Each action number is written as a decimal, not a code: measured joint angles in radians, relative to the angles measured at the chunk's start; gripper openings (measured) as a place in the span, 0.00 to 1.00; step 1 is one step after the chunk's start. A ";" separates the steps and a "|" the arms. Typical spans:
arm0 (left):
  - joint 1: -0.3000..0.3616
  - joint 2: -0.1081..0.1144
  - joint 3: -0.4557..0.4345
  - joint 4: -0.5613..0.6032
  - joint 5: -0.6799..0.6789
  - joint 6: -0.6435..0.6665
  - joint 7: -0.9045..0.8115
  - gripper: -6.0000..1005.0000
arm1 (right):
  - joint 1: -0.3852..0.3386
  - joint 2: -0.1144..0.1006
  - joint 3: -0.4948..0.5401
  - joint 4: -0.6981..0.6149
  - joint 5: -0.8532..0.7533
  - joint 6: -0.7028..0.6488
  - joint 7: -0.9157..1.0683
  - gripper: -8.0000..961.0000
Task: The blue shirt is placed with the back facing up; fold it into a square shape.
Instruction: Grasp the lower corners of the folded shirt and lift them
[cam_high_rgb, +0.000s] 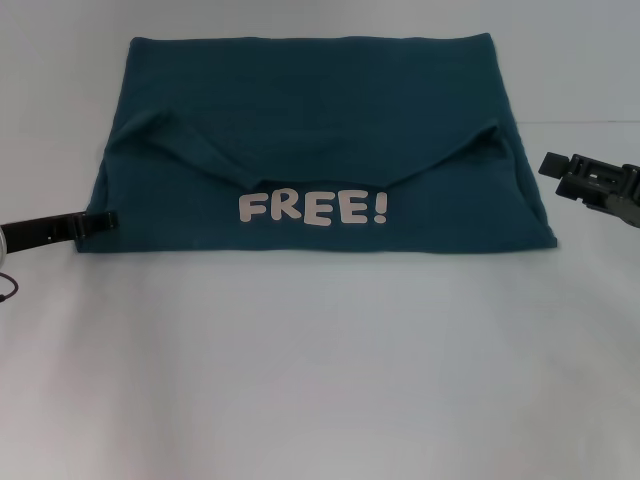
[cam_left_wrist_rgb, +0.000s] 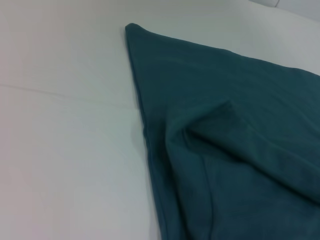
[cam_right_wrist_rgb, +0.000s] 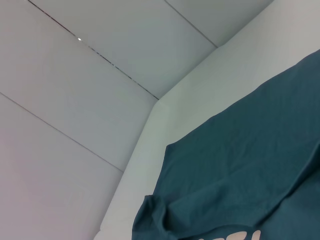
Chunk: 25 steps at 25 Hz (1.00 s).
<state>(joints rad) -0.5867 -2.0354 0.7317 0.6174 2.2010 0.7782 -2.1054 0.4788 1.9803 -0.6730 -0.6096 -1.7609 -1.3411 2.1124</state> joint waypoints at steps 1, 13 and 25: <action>0.000 0.000 0.000 0.000 0.000 -0.001 0.000 0.66 | -0.001 0.000 0.000 0.000 0.000 0.000 0.000 0.79; -0.007 -0.002 0.000 -0.039 0.000 -0.013 0.012 0.65 | -0.011 0.001 0.008 0.002 0.000 -0.001 0.000 0.79; -0.021 -0.010 -0.017 -0.042 -0.005 -0.021 -0.003 0.65 | -0.013 0.003 0.012 0.003 0.000 -0.005 0.000 0.79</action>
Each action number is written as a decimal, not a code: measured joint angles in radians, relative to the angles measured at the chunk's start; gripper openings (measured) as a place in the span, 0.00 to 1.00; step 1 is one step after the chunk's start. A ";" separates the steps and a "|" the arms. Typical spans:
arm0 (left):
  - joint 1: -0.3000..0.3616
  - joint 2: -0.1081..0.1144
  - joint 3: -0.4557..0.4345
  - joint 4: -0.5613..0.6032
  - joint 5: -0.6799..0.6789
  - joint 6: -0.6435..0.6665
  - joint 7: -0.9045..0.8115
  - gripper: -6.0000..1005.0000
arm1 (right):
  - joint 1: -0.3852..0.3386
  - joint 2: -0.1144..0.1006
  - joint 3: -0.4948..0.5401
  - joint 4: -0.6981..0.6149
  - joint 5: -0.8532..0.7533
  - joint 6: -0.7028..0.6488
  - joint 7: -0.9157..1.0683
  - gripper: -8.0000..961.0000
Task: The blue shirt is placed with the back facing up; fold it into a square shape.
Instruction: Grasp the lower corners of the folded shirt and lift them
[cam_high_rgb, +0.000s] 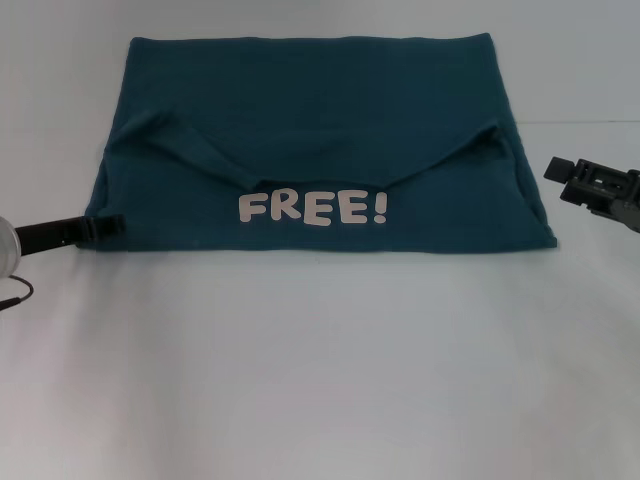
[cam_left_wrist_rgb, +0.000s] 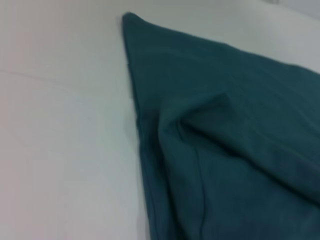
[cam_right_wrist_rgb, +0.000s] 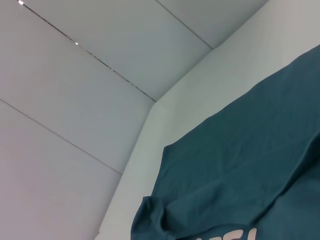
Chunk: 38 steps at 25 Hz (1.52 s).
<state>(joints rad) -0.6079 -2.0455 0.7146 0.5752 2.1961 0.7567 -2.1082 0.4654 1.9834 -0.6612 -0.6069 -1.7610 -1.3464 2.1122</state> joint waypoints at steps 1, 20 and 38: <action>0.000 0.000 0.001 0.003 0.002 0.004 -0.004 0.65 | -0.001 0.000 0.002 0.000 0.000 -0.002 0.000 0.79; 0.013 0.014 -0.004 0.080 0.004 0.137 -0.093 0.01 | 0.032 -0.044 -0.012 0.002 -0.089 -0.016 0.034 0.79; -0.014 0.061 -0.060 0.117 0.003 0.271 -0.192 0.01 | 0.219 -0.090 -0.015 -0.013 -0.464 0.072 0.275 0.79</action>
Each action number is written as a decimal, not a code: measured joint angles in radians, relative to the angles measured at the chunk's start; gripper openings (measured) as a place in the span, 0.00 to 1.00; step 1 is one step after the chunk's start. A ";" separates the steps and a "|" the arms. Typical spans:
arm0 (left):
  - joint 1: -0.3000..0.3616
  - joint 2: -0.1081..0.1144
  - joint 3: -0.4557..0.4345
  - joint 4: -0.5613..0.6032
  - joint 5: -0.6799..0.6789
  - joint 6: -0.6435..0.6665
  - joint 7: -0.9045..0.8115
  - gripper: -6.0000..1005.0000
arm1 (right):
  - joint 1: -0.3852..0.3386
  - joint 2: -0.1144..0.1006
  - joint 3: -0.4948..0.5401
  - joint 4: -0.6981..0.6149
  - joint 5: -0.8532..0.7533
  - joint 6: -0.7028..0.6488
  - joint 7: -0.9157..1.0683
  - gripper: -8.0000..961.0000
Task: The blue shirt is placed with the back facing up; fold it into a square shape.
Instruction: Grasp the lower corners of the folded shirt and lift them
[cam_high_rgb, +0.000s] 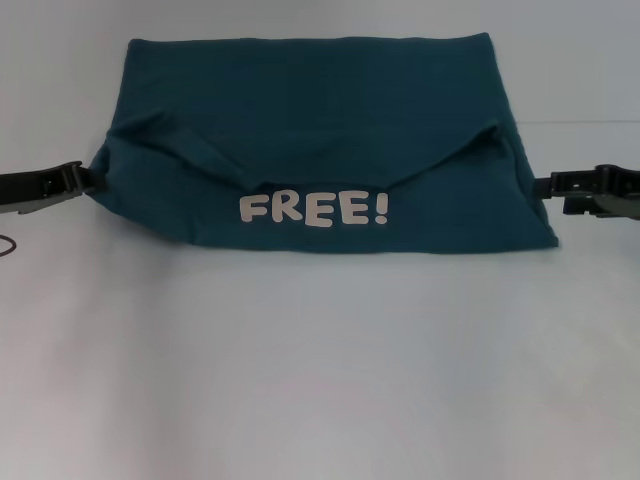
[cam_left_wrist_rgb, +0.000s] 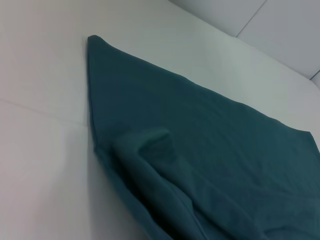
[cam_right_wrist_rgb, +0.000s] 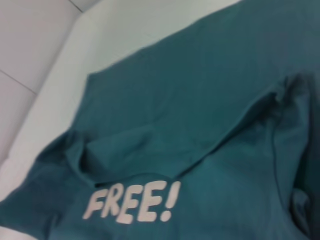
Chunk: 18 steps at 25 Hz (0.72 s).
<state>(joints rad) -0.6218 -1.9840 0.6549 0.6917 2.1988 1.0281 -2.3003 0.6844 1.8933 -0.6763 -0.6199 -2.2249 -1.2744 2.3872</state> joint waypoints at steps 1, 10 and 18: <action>-0.001 0.000 0.000 -0.002 0.000 -0.002 0.000 0.01 | 0.016 0.004 -0.004 0.003 -0.033 0.017 0.019 0.79; -0.007 0.001 0.000 -0.011 0.003 -0.020 -0.001 0.01 | 0.090 0.049 -0.064 0.044 -0.191 0.190 0.084 0.79; -0.006 -0.003 0.000 -0.012 0.002 -0.037 -0.002 0.01 | 0.101 0.075 -0.150 0.086 -0.193 0.335 0.084 0.79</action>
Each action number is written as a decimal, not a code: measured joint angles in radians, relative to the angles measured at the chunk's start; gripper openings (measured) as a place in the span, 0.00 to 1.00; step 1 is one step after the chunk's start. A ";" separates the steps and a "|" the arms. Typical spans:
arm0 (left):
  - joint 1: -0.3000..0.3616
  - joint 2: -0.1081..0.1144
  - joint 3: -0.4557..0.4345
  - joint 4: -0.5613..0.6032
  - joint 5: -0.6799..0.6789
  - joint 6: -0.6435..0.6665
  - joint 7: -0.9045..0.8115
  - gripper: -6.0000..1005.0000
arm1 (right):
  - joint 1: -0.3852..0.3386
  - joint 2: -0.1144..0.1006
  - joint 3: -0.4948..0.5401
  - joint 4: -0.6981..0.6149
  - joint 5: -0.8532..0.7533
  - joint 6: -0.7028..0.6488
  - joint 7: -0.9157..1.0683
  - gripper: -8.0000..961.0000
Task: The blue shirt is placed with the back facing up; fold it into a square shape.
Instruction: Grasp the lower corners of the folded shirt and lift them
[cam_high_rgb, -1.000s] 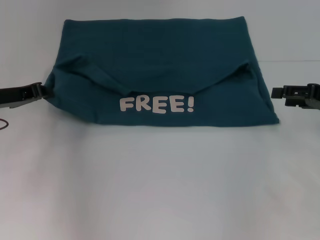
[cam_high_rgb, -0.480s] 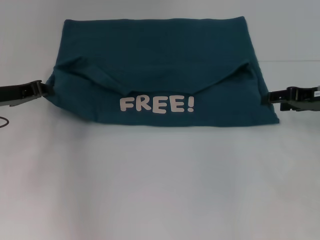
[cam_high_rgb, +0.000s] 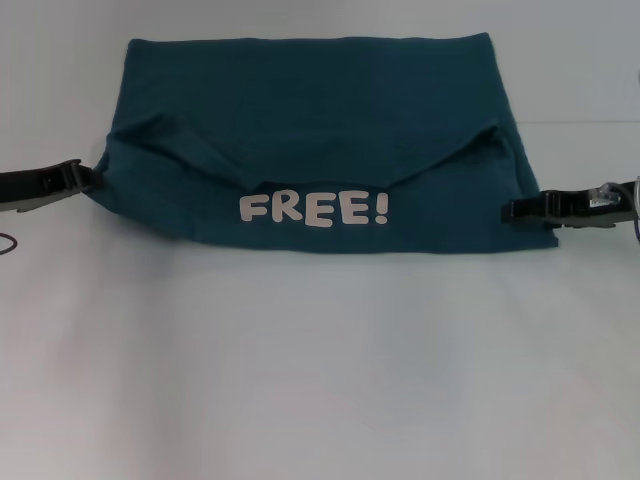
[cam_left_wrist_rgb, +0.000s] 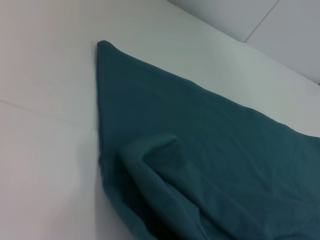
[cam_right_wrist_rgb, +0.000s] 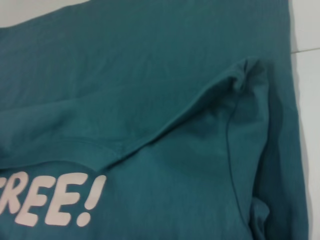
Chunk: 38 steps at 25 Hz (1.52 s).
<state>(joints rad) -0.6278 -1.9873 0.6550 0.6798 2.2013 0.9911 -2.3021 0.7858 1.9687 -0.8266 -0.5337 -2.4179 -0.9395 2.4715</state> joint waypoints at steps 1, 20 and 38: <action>0.000 0.000 0.000 -0.001 0.000 -0.001 0.000 0.01 | 0.000 0.002 -0.007 0.001 0.000 0.008 0.000 0.79; 0.000 -0.004 0.000 -0.014 -0.006 -0.025 0.002 0.01 | 0.015 0.035 -0.039 0.020 -0.052 0.100 -0.006 0.79; 0.005 -0.004 0.000 -0.012 -0.008 -0.033 0.001 0.01 | 0.032 0.043 -0.034 0.021 -0.102 0.109 0.016 0.34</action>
<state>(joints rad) -0.6227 -1.9911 0.6551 0.6673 2.1930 0.9583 -2.3010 0.8182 2.0114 -0.8607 -0.5125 -2.5203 -0.8309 2.4874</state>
